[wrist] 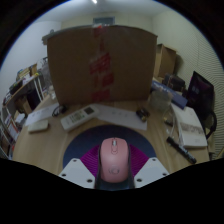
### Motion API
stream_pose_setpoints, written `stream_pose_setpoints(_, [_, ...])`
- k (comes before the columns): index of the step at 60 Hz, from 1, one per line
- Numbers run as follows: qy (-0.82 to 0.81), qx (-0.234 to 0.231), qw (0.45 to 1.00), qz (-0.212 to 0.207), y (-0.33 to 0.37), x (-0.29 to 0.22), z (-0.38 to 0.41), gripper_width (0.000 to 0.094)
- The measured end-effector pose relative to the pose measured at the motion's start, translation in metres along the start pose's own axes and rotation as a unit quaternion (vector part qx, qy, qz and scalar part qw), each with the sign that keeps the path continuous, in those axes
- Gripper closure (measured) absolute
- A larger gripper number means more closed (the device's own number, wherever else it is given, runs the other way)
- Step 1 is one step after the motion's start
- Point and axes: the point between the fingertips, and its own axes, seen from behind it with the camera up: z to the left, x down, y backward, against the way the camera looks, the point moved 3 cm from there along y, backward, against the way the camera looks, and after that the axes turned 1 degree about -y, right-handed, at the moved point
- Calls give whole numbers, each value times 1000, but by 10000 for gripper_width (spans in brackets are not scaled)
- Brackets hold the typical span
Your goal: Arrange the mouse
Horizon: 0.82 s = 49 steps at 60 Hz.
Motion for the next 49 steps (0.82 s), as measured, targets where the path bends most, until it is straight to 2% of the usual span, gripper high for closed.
stream_pose_setpoints(1, [1,0,1000,8,-1,7,0,551])
stream_pose_setpoints(3, [0,1,1000,-16,-2,2,-1,554])
stream_pose_setpoints(7, [-13,3,1000,-16,-2,4,-1,543])
stream_pose_setpoints(8, [-17,4,1000,-17,-2,3,-1,498])
stream_pose_setpoints(10, [-22,5,1000,-13,-2,4,0,497])
stream_pose_setpoints(13, [-24,3,1000,-7,-1,2,0,439])
stream_pose_setpoints(15, [-25,-5,1000,1,0,3,3,309])
stream_pose_setpoints(21, [-39,-15,998,36,17,11,9,74])
stream_pose_setpoints(25, [-45,-7,998,33,41,10,13,106])
stream_pose_setpoints(35, [-81,22,996,22,128,20,35,102])
stream_pose_setpoints(49, [-107,3,994,18,230,48,98,104])
